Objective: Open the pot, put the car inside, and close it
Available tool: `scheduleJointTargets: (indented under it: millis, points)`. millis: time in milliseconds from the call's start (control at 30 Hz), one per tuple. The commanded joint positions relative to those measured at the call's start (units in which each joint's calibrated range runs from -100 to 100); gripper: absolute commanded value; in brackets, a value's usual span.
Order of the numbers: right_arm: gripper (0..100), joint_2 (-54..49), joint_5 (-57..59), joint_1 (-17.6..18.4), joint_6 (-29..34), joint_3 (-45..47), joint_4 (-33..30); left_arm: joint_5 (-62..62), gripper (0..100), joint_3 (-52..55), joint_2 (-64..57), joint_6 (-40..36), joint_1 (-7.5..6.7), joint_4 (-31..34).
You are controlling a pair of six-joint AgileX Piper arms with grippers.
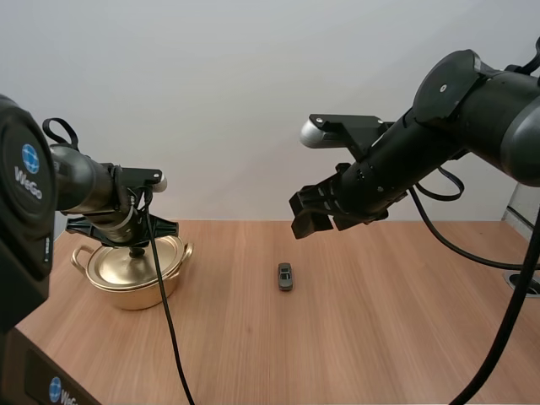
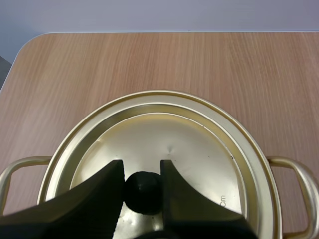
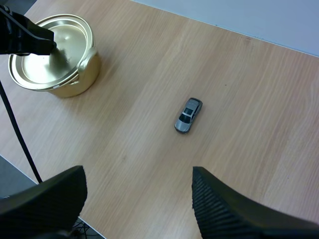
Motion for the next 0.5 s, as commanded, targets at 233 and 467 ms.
scheduleJointTargets:
  millis: [233, 467]
  points:
    - [100, 0.01, 0.00, -0.02, -0.03, 0.00, -0.05, 8.47, 0, -8.16, -3.30, 0.02, -0.04, 0.00]
    - [100, 0.97, -19.77, -0.02, -0.55, 0.00, -0.62, 30.71, 0, -21.00, -15.14, 0.12, -0.04, 0.46]
